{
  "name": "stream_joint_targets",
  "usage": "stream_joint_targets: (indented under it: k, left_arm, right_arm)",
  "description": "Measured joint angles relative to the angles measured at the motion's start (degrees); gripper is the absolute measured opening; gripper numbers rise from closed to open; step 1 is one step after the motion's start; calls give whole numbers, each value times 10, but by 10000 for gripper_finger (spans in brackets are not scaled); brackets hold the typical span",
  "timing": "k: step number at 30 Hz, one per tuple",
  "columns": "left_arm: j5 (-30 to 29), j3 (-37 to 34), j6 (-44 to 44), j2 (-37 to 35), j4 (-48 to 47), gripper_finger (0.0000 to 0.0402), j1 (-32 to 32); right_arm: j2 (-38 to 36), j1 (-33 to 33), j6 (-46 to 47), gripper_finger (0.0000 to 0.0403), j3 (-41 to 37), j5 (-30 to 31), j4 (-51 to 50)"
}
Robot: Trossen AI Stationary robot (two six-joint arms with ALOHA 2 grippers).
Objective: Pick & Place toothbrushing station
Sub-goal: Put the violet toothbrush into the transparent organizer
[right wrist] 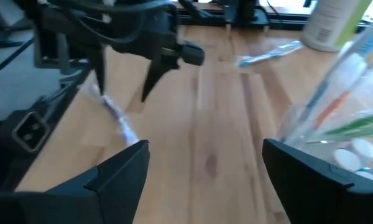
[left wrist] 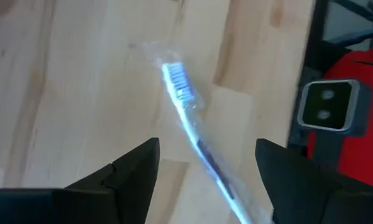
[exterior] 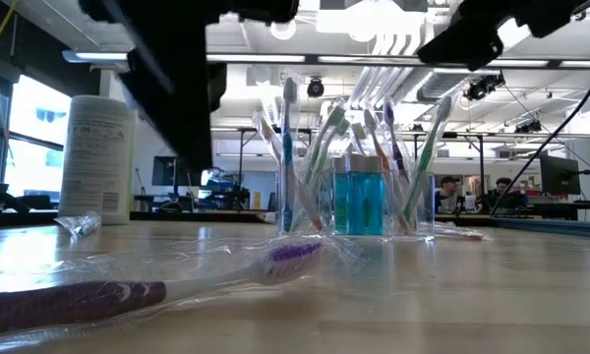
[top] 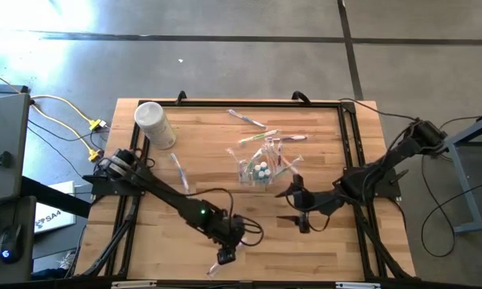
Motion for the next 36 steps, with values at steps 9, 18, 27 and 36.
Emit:
stream_joint_targets:
  k: [9,18,27,36]
  left_arm:
    - [46,0,-14,48,82,260,-7]
    - [53,0,-19,50,66,260,-5]
    - [95,0,4,48,23,260,13]
    - [35,0,-36,57,6,260,8]
  right_arm:
    - [0,38,9,305,0,0,0]
    - [0,50,12,305,0,2,13]
    - [0,49,36,305,0,2,19]
    - [0,60,48,305,0,0,19]
